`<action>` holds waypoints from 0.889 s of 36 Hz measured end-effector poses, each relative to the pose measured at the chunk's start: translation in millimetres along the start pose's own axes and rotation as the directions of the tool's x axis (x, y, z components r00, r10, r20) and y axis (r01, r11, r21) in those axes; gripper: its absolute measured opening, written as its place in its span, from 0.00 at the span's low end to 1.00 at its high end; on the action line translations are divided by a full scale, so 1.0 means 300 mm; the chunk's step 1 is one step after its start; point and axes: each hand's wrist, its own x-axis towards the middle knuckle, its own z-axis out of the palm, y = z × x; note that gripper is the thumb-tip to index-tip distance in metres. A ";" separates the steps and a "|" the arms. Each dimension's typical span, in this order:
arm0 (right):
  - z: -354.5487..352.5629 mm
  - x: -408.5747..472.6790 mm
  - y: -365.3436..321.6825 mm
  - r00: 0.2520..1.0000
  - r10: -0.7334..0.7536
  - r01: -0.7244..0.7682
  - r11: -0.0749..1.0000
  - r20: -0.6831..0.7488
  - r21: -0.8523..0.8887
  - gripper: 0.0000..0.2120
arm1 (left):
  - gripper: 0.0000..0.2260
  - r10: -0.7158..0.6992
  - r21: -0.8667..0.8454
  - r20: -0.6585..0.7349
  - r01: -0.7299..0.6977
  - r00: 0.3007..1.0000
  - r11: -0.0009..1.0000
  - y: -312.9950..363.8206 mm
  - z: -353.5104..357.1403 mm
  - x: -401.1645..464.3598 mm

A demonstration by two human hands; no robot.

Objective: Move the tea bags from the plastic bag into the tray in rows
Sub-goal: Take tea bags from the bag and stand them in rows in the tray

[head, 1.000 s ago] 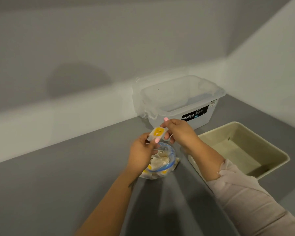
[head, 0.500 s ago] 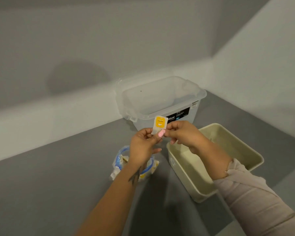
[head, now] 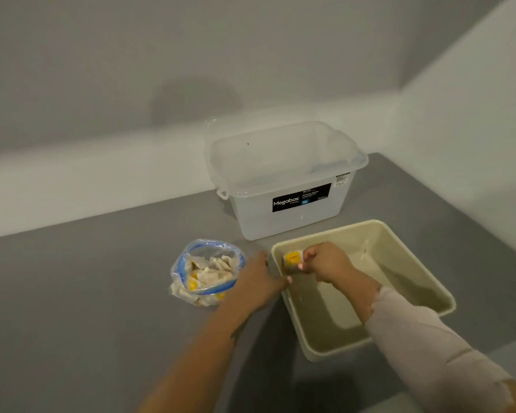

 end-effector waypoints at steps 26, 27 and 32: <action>0.150 0.106 0.072 0.957 0.271 -0.242 0.943 -0.106 0.229 0.09 | 0.24 -0.160 -0.176 0.147 0.186 0.976 0.967 -0.005 0.064 -0.044; 0.150 0.107 0.073 0.953 0.284 -0.250 0.933 -0.105 0.260 0.09 | 0.23 -0.159 -0.176 0.149 0.185 0.976 0.967 -0.004 0.063 -0.044; 0.156 0.112 0.068 0.947 0.305 -0.263 0.916 -0.099 0.302 0.10 | 0.24 -0.162 -0.177 0.151 0.188 0.975 0.966 -0.004 0.062 -0.041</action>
